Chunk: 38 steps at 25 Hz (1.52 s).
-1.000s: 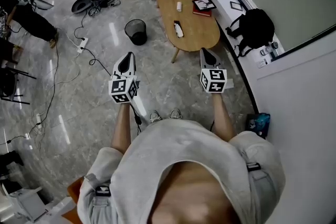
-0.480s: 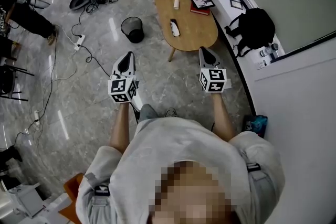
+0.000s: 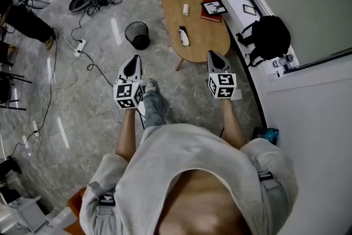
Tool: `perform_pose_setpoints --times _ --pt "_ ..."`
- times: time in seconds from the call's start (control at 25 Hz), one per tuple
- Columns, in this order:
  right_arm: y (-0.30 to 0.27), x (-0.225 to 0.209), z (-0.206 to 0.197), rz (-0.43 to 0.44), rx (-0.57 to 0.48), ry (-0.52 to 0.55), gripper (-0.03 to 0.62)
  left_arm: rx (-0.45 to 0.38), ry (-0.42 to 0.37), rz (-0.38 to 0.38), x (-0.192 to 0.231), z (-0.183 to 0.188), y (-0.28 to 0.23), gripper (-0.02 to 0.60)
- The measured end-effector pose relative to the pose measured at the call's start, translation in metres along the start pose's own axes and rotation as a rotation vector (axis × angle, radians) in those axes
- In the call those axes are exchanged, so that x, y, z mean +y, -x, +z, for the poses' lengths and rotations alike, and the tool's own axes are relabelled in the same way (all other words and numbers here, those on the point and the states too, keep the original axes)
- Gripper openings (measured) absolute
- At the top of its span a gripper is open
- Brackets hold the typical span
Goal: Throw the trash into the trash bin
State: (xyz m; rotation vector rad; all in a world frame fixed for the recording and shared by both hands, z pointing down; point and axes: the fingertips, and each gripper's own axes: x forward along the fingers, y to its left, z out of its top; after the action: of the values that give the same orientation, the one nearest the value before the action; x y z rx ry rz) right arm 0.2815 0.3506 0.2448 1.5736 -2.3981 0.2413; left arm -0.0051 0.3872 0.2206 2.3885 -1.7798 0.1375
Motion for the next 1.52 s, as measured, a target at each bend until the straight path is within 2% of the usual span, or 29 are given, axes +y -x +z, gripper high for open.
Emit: perform_pose_setpoints --times 0.28,0.56,0.84,1.04,1.24,1.52 --pt "-0.088 0.014 0.018 -0.006 0.026 0.036 0.031 0.010 0.008 -0.028 0.068 0.001 -0.070 0.018" --pt "-0.181 0.032 0.059 -0.018 0.060 0.072 0.031 -0.002 0.018 -0.043 0.157 0.036 -0.143 0.018" --pt "-0.254 0.042 0.092 -0.055 0.065 0.076 0.031 -0.010 0.024 -0.075 0.223 0.060 -0.204 0.018" --pt "-0.292 0.040 0.106 -0.085 0.055 0.060 0.031 -0.011 0.014 -0.107 0.249 0.070 -0.242 0.018" --pt "-0.311 0.033 0.104 -0.098 0.066 0.045 0.031 0.002 -0.004 -0.129 0.256 0.072 -0.270 0.018" --pt "-0.334 0.021 0.094 -0.065 0.077 0.028 0.032 0.030 -0.018 -0.102 0.253 0.069 -0.285 0.018"
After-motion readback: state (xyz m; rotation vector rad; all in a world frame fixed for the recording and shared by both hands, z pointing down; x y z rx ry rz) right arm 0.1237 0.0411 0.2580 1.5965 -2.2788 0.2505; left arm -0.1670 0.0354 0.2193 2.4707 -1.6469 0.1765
